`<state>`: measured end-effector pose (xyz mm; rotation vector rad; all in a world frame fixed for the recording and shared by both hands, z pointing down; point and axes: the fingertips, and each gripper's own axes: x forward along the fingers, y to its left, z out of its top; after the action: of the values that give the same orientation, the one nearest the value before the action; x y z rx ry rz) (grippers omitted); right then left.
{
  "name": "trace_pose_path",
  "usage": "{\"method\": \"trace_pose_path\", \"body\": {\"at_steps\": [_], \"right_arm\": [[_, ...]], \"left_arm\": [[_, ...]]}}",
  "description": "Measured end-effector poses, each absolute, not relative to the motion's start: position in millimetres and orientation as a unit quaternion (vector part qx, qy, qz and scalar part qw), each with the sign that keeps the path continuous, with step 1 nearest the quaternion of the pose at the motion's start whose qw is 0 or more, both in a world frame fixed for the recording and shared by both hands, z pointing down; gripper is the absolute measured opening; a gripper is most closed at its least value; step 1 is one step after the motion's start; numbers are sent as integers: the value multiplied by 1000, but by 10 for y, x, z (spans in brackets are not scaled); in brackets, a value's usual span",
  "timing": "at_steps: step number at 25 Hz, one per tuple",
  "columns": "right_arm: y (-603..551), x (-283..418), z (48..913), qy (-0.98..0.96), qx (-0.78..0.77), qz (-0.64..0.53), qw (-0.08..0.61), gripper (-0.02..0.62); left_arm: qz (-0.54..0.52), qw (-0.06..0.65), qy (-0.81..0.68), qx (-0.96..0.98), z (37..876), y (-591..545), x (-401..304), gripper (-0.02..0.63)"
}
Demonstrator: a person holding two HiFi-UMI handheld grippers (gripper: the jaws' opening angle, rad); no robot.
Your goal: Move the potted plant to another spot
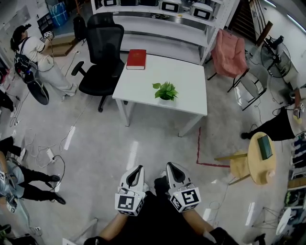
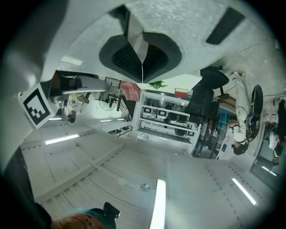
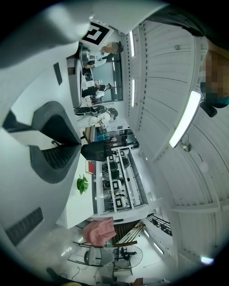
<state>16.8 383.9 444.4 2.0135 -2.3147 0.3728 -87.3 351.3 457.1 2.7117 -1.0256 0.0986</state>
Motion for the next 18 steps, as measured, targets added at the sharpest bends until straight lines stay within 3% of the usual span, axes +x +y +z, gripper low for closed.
{"method": "trace_pose_path", "body": {"at_steps": [18], "right_arm": [[2879,320,4608,-746,653,127,31,12]], "left_arm": [[35,122,-357,925,4666,2548,-805,19]]}}
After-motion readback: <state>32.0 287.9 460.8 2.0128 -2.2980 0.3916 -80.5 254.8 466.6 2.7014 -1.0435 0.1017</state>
